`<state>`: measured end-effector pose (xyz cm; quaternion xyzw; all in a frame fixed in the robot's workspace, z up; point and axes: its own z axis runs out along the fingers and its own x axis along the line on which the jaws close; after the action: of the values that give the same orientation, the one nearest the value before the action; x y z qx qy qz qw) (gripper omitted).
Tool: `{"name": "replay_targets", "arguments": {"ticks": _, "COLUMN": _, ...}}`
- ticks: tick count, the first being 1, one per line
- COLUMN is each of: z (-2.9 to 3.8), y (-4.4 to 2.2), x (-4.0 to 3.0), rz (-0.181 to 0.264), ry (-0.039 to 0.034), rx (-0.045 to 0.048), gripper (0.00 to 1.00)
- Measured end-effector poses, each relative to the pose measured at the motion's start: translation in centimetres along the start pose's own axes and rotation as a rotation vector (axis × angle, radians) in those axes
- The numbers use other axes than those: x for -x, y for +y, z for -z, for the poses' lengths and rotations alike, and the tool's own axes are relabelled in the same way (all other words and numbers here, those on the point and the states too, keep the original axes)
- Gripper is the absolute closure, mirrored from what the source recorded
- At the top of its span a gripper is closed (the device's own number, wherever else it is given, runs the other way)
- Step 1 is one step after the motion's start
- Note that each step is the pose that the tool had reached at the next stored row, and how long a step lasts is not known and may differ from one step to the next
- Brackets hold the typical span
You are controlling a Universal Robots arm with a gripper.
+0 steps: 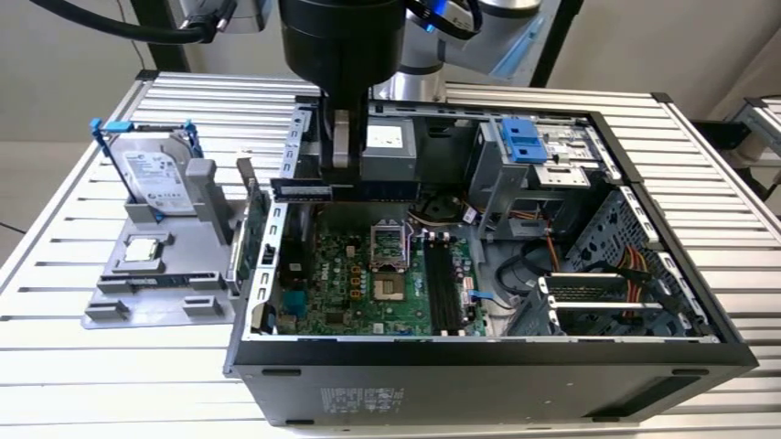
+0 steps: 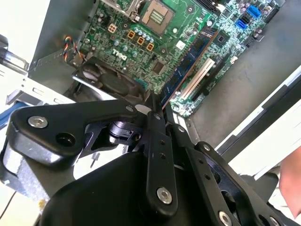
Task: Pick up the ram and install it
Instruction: 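Pick up the ram and move it above insertion slot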
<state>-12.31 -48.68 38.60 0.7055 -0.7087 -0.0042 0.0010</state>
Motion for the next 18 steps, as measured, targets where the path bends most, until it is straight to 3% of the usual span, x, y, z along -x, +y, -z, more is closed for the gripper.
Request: {"name": "replay_targets", "arguments": {"ticks": 18, "z": 0.01, "y": -0.66, "x": 0.18, "rz": -0.012, "ry": -0.0001, "rx": -0.0001, "gripper": 1.00}}
